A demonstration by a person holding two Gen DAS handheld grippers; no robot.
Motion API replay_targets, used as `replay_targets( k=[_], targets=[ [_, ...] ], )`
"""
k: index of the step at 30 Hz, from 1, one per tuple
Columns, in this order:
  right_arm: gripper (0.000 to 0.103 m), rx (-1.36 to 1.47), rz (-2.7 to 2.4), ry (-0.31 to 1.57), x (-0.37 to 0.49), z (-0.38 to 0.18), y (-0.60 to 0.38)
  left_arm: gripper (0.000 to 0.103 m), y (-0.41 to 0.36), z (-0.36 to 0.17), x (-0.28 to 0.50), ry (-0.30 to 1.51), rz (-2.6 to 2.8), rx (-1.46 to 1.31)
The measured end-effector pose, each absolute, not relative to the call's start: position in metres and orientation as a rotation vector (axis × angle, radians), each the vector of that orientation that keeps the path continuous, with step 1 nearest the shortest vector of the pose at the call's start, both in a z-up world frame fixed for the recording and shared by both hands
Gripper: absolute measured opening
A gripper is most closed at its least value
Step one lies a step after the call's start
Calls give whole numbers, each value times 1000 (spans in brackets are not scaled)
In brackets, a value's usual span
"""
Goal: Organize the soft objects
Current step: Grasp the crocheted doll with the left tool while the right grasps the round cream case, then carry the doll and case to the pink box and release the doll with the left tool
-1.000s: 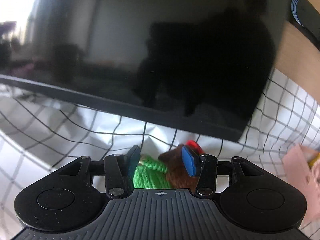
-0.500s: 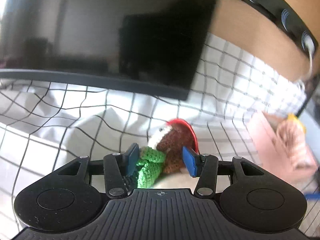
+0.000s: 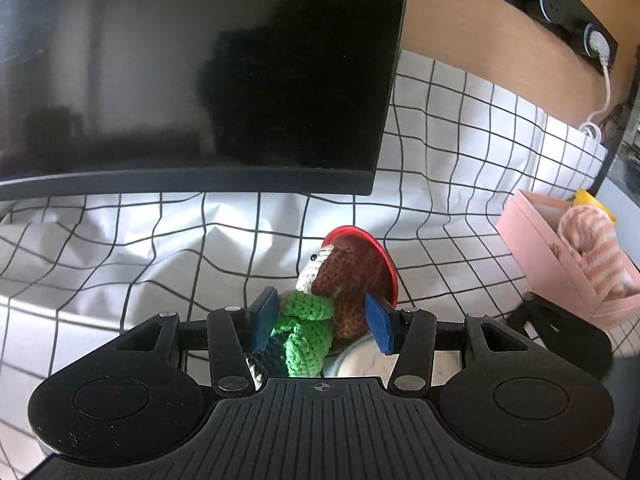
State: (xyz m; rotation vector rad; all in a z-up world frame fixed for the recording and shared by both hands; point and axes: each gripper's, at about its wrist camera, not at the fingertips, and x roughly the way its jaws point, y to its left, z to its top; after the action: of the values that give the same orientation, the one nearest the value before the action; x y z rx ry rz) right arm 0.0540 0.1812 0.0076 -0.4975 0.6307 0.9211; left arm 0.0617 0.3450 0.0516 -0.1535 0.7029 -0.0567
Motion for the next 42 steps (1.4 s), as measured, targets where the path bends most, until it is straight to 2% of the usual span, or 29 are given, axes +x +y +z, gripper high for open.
replay_targets(
  k=[3,10,15,20,29,35,42],
  targets=[
    [101,-422,917,647,56,15,163,53,348,48,64,699,-86,-140],
    [101,-477,885,583,10,39,77,60,353,42,91,750,-131,-139],
    [101,-552,787,596,-13,39,12,59,326,27,114,851,-167,-104],
    [101,-520,722,653,-16,41,-41,55,301,22,113,818,-89,-94],
    [102,-450,689,733,-17,29,-92,54,236,30,25,830,-71,-69],
    [103,-311,650,804,-17,23,-109,58,188,31,-43,849,-73,-78],
    [103,-265,654,826,-18,20,-113,64,182,22,-48,863,-87,-200]
  ],
)
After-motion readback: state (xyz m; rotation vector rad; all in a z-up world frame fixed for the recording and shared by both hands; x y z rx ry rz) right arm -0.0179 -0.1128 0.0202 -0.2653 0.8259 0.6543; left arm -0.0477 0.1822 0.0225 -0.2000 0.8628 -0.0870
